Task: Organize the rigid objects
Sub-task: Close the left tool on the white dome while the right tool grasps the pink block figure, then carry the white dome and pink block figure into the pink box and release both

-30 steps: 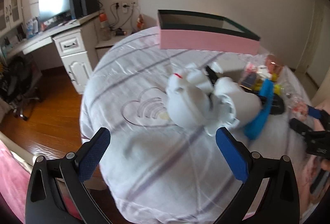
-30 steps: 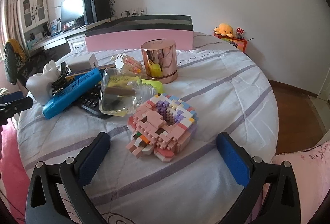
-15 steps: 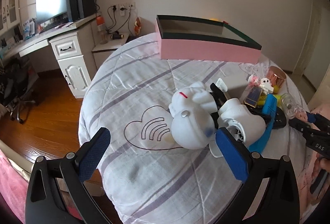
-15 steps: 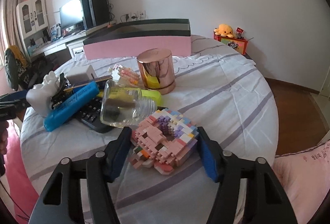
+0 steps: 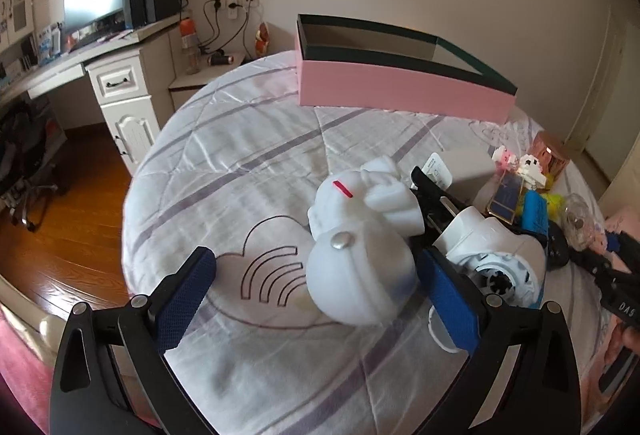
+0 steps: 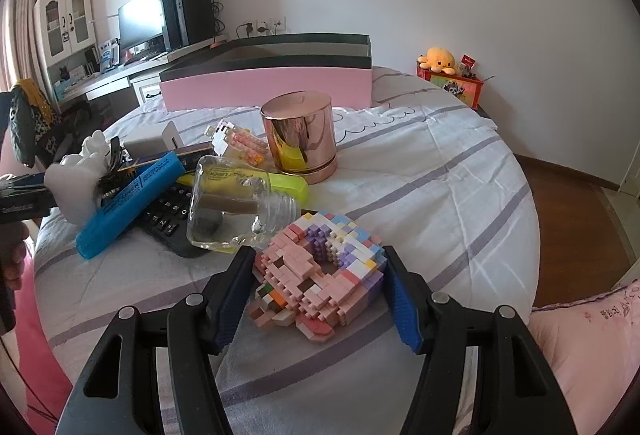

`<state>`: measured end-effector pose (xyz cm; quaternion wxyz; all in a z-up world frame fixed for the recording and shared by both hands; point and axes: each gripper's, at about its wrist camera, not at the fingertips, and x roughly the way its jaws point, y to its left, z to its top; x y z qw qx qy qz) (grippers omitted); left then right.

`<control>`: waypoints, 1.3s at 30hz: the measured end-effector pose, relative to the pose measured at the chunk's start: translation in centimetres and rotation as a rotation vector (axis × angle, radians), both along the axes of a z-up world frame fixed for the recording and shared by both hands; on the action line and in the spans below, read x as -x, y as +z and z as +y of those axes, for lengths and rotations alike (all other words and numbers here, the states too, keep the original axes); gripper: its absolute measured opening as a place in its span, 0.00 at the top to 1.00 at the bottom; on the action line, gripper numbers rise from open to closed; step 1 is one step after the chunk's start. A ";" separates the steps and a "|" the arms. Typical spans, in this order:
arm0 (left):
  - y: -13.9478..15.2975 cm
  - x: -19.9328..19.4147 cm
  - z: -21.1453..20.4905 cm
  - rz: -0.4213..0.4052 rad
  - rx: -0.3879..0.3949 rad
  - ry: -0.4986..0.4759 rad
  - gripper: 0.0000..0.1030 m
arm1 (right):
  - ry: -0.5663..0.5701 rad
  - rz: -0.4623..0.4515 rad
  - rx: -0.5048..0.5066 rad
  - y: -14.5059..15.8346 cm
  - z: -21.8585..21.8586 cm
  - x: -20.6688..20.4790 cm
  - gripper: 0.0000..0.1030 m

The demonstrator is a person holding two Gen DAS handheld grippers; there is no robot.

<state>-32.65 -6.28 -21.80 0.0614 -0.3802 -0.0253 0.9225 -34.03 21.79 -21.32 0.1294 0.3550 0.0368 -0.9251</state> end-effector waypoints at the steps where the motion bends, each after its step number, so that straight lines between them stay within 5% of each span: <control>1: -0.1 0.1 -0.2 -0.001 -0.012 0.006 0.07 | 0.001 0.001 -0.003 0.0 0.0 0.0 0.38; 5: -0.2 0.1 -0.1 0.014 0.061 0.034 0.56 | 0.003 -0.001 -0.007 0.0 -0.1 0.0 0.39; 21: 0.8 -0.4 -0.7 0.028 0.059 0.034 0.57 | -0.011 0.010 0.000 0.8 0.5 -0.3 0.39; 39: 7.1 1.2 1.9 0.145 0.043 -0.057 0.56 | 0.053 0.132 0.014 7.6 -0.7 3.7 0.39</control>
